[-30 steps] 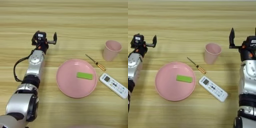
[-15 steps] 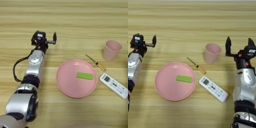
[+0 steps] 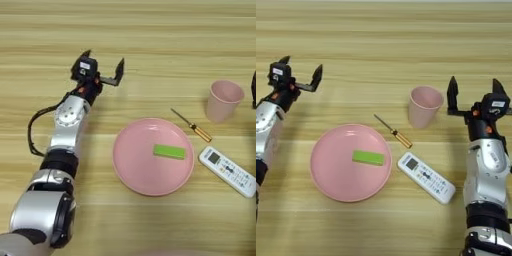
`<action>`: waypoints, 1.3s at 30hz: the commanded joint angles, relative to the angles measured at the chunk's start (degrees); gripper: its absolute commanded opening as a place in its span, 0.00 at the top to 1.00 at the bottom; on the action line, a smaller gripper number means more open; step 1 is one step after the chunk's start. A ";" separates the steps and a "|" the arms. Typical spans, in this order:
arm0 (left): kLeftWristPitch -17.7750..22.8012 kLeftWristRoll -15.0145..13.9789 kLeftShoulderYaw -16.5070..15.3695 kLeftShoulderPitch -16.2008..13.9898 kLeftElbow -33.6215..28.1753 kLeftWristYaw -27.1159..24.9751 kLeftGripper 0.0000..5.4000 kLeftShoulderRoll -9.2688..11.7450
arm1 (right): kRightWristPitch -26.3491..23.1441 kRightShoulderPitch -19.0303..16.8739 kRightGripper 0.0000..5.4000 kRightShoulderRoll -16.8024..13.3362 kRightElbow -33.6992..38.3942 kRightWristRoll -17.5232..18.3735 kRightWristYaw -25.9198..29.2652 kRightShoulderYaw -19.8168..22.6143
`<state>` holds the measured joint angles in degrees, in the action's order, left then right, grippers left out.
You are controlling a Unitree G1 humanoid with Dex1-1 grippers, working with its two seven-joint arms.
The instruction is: Move the objects on the table
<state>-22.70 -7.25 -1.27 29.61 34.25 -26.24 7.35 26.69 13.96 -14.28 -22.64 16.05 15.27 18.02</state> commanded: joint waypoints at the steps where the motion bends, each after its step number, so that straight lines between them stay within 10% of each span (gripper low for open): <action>1: 1.52 -0.91 3.19 -3.09 -7.76 -7.00 0.00 2.41 | -0.47 -0.38 0.01 0.49 0.91 -0.15 -0.53 -0.16; 21: 13.10 -0.98 20.06 -7.16 -21.12 -33.00 0.00 9.54 | -0.48 -0.18 0.01 1.05 0.95 -0.51 -0.75 -0.28; 39: 15.63 3.23 26.54 0.75 -5.58 -39.70 0.00 5.43 | -0.56 -0.22 0.01 1.06 1.14 -0.57 -1.18 -0.74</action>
<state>-6.42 -4.94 24.97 28.66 26.71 -65.66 13.31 26.63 13.90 -13.41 -22.20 15.63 14.19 17.45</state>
